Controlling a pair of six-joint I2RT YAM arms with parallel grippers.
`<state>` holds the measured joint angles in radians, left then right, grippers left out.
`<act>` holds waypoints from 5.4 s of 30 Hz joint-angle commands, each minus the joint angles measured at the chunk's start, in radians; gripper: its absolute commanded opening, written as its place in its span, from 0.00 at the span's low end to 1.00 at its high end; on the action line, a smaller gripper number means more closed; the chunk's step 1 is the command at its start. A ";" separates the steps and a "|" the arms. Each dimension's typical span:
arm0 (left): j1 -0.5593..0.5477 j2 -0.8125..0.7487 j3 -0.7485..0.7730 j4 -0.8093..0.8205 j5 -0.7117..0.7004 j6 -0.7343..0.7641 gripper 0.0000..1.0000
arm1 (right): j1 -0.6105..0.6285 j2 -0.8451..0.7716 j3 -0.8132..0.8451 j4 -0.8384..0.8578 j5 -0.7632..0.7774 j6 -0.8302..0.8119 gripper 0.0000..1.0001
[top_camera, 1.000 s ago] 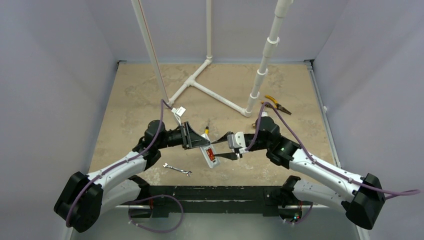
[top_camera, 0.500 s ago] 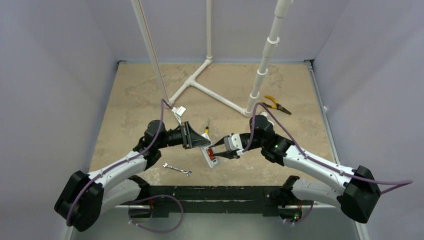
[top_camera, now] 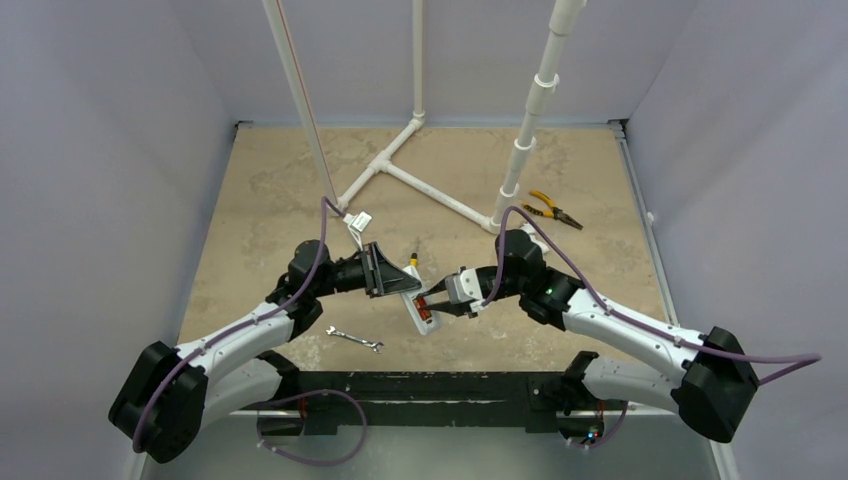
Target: Load the batteries into the remote control
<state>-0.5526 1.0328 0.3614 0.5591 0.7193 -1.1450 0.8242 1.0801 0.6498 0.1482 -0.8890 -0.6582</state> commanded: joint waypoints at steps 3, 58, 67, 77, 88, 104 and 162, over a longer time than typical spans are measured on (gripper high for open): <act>-0.008 -0.010 -0.001 0.062 0.012 -0.012 0.00 | -0.001 0.005 0.036 -0.018 -0.019 -0.025 0.19; -0.008 -0.043 0.093 -0.143 -0.062 0.109 0.00 | -0.002 -0.275 -0.122 0.250 0.681 0.742 0.41; -0.008 -0.130 0.110 -0.240 -0.151 0.190 0.00 | -0.002 -0.305 -0.191 0.190 0.606 1.129 0.63; -0.010 -0.117 0.122 -0.189 -0.118 0.182 0.00 | -0.002 -0.137 -0.283 0.485 0.568 1.372 0.68; -0.010 -0.105 0.121 -0.173 -0.112 0.173 0.00 | -0.002 -0.035 -0.281 0.615 0.518 1.427 0.65; -0.010 -0.093 0.123 -0.160 -0.106 0.165 0.00 | -0.002 0.032 -0.281 0.649 0.475 1.437 0.50; 0.009 -0.058 0.172 -0.338 -0.133 0.257 0.00 | -0.003 0.303 0.058 -0.415 1.061 0.974 0.68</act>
<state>-0.5499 0.9756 0.4858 0.1928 0.5674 -0.9016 0.8188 1.3575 0.7242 -0.3626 0.2062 0.3229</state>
